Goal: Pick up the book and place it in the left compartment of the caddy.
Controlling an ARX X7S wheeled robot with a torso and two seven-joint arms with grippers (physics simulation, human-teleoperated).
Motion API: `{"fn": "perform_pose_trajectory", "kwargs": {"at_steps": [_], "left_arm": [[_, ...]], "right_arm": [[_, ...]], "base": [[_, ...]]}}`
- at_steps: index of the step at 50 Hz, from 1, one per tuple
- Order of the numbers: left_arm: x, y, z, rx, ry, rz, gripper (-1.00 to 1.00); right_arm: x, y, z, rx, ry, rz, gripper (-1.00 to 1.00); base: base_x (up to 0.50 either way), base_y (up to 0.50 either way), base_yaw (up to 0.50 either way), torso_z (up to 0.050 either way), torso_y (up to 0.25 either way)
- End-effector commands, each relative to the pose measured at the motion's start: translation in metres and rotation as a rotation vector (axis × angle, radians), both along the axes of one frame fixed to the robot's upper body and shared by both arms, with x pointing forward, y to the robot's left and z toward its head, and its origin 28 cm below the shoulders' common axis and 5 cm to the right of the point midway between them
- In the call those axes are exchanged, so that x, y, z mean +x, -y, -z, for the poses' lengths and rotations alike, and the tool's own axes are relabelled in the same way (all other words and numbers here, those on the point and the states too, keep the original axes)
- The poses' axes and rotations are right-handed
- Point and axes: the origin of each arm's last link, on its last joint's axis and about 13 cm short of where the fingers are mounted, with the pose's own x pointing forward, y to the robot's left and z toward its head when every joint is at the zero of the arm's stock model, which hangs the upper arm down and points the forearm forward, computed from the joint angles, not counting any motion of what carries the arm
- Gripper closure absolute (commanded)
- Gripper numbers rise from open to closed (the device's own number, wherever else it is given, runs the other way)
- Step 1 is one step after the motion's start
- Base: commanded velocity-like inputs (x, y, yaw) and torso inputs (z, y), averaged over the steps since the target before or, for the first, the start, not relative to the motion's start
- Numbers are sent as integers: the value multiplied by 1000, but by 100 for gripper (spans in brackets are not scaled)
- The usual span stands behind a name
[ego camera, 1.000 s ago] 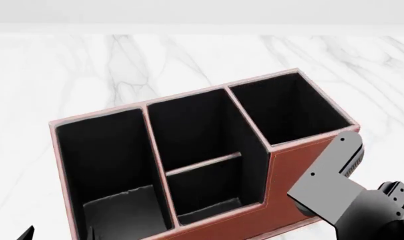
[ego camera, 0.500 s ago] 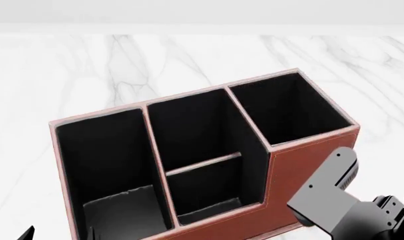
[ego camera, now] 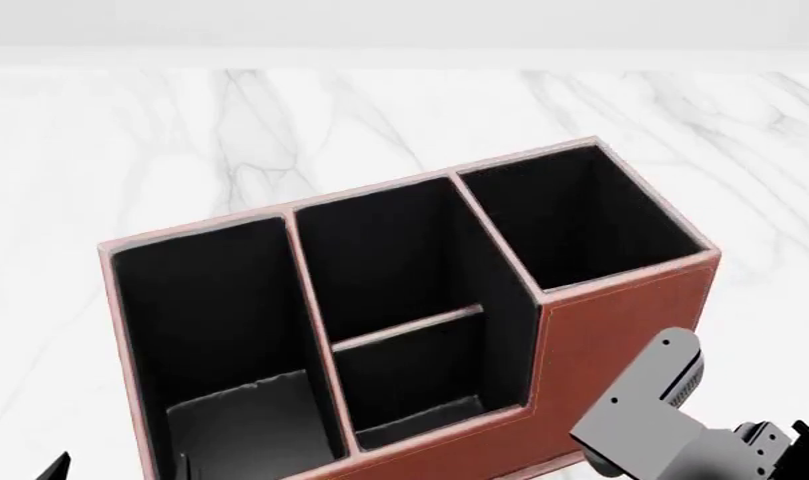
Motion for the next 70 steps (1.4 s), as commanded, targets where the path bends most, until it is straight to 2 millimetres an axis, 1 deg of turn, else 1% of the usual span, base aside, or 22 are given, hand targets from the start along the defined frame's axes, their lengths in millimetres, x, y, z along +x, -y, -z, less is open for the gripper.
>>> {"fn": "perform_pose_trajectory", "kwargs": {"at_steps": [1, 15, 20, 21, 41, 44, 50, 52, 53, 55, 58, 61, 65, 70], "left_arm": [[0, 0, 0, -1, 0, 2, -100], [-1, 0, 0, 1, 0, 4, -100], [-1, 0, 1, 1, -1, 5, -100], [-1, 0, 0, 0, 0, 4, -100], [-1, 0, 0, 0, 1, 7, -100], [-1, 0, 0, 0, 1, 6, -100], [-1, 0, 0, 0, 1, 6, -100], [-1, 0, 0, 0, 1, 5, -100], [-1, 0, 0, 0, 1, 5, -100], [-1, 0, 0, 1, 0, 5, -100], [-1, 0, 0, 1, 1, 5, -100], [0, 0, 0, 0, 1, 4, -100], [0, 0, 0, 0, 2, 3, -100], [-1, 0, 0, 1, 2, 3, -100]], "right_arm": [[4, 1, 13, 4, -32, 1, -100], [5, 0, 26, 12, -64, -5, -100], [5, -1, 27, 14, -64, -15, -100], [5, -1, 26, 13, -66, -24, 100], [7, -3, 30, 21, -62, -21, 100], [9, -5, 30, 69, -28, -7, 100], [19, -8, 34, 153, 61, 84, 100], [23, -9, 34, 219, 78, 135, 100], [25, -11, 32, 275, 84, 186, 100], [27, -13, 29, 326, 96, 209, 100], [31, -17, 22, 469, 104, 300, 100], [37, -18, 15, 543, 104, 406, 100], [41, -19, 10, 589, 101, 499, 100], [43, -21, 9, 580, 117, 514, 100]], "base": [[0, 0, 0, 0, 0], [0, 0, 0, 0, 0], [0, 0, 0, 0, 0], [0, 0, 0, 0, 0], [0, 0, 0, 0, 0], [0, 0, 0, 0, 0], [0, 0, 1, 0, 0], [0, 0, 1, 0, 0], [0, 0, 3, 0, 0], [0, 0, 0, 0, 0], [0, 0, 1, 0, 0], [0, 0, 0, 0, 0], [0, 0, 0, 0, 0], [0, 0, 0, 0, 0]]}}
